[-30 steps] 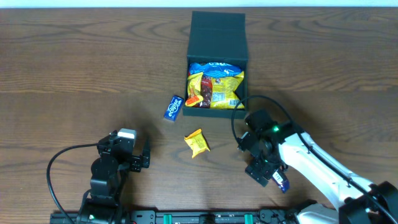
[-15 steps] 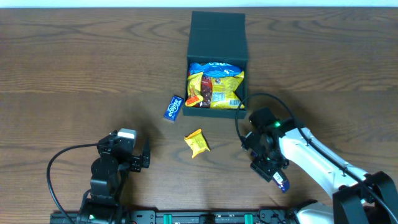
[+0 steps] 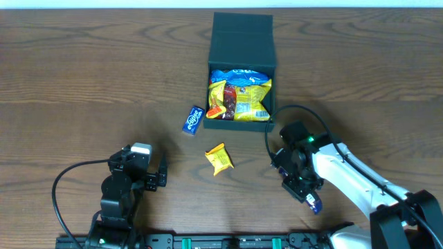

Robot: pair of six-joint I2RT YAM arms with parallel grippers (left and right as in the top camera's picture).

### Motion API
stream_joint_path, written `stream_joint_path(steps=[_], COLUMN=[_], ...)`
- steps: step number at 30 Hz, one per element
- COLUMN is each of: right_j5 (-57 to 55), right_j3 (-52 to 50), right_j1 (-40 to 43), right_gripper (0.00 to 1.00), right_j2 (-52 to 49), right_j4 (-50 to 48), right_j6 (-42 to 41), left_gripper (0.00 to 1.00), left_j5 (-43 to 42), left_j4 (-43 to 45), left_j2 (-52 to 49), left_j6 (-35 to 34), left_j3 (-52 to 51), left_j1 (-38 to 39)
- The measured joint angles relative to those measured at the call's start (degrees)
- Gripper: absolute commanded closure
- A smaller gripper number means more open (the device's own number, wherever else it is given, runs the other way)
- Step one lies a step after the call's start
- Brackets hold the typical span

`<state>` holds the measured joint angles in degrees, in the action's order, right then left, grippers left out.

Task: Pack container
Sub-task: 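Close the right gripper on the dark blue wrapped bar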

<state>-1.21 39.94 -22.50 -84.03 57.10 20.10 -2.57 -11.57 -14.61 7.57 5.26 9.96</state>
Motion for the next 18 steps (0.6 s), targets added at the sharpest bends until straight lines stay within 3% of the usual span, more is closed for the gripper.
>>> stream_joint_path(steps=[4,18], right_j5=[0.0,-0.1], right_j3=[0.0,0.0], right_j1=[0.0,0.0], right_gripper=[0.44,0.64], right_j2=[-1.1,-2.2], right_j4=[0.0,0.0], right_j6=[0.0,0.0], left_gripper=[0.05,0.05], left_j5=[0.0,0.0], left_j4=[0.0,0.0], left_j2=[0.0,0.0], left_j6=[0.0,0.0], left_j3=[0.0,0.0], left_j1=[0.0,0.0])
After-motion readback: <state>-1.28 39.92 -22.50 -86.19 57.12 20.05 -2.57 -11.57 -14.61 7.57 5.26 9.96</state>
